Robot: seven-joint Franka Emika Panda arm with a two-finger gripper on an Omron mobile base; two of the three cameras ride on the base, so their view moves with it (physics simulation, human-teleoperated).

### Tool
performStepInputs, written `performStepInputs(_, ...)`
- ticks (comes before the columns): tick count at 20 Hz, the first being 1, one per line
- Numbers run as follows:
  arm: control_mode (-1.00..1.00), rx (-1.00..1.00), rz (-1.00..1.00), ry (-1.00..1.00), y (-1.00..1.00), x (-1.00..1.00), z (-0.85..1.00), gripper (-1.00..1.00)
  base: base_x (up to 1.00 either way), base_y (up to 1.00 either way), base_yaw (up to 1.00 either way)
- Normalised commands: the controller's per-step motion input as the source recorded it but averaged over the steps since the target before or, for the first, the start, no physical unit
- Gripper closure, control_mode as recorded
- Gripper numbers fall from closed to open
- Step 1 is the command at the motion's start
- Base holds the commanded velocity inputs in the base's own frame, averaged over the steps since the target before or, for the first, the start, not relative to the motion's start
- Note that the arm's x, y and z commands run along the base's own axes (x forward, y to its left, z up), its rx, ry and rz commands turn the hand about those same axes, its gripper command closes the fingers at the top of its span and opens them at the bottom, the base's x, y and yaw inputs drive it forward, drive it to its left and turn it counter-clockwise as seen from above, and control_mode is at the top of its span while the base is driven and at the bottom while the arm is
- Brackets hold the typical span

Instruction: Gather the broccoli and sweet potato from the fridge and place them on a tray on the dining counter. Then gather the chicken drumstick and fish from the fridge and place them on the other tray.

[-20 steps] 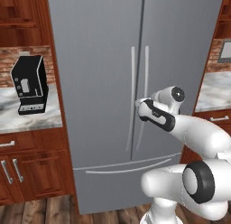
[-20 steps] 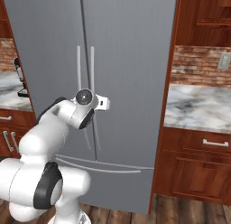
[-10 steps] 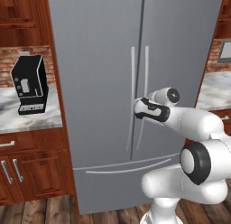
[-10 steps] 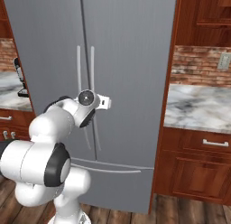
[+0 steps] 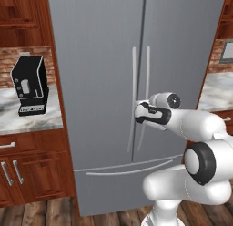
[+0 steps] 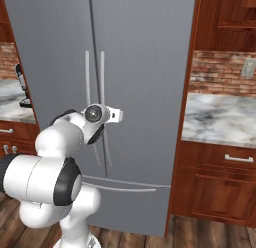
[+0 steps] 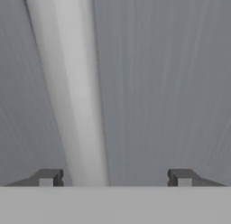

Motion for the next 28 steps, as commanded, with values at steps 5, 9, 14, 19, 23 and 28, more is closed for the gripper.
performStepInputs(5,-1.00,0.00,0.00,0.00,0.00,0.00,0.00,1.00,0.00,0.00,0.00)
performStepInputs(9,-1.00,0.00,0.00,0.00,0.00,0.00,0.00,1.00,0.00,0.00,0.00)
performStepInputs(14,-1.00,0.00,-0.04,0.01,0.00,-0.04,0.00,1.00,0.00,0.00,0.00)
performStepInputs(19,-1.00,0.00,-0.05,0.04,-0.09,-0.14,0.00,1.00,0.00,0.00,0.00)
performStepInputs(23,-1.00,0.00,-0.06,0.01,-0.21,-0.28,0.00,1.00,0.00,0.00,0.00)
performStepInputs(28,-1.00,0.00,-0.01,0.00,-0.41,-0.37,0.00,1.00,0.00,0.00,0.00)
